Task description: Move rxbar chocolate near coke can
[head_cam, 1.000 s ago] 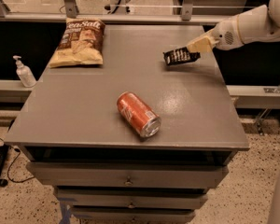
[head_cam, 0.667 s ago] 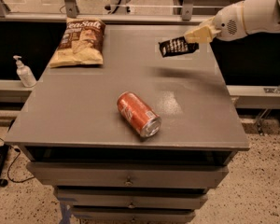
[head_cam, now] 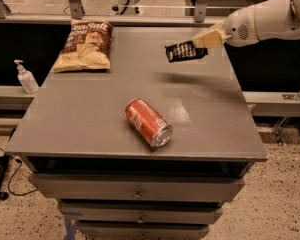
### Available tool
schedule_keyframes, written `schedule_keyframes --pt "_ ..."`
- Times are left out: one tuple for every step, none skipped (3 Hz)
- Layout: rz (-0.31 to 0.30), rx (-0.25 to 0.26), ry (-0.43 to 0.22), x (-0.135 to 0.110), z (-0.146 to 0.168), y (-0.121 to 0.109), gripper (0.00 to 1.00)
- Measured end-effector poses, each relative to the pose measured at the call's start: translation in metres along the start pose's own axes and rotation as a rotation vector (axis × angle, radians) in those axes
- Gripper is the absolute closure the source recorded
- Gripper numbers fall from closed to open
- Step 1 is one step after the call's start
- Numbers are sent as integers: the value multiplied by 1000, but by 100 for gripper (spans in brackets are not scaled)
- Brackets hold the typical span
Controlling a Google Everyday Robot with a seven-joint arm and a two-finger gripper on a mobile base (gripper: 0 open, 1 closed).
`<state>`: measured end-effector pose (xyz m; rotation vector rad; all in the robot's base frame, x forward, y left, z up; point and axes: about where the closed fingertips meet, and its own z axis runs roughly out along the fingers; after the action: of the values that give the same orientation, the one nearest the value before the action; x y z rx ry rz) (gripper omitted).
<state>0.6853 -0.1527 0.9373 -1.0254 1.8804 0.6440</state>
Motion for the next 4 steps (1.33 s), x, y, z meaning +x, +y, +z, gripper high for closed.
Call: schedule_keyframes --pt "24 -24 -40 -2 12 18 100" --pt "58 -77 -52 0 28 40 100" --pt "91 -137 -43 13 37 66 100" --pt "123 -167 -3 34 31 84 100"
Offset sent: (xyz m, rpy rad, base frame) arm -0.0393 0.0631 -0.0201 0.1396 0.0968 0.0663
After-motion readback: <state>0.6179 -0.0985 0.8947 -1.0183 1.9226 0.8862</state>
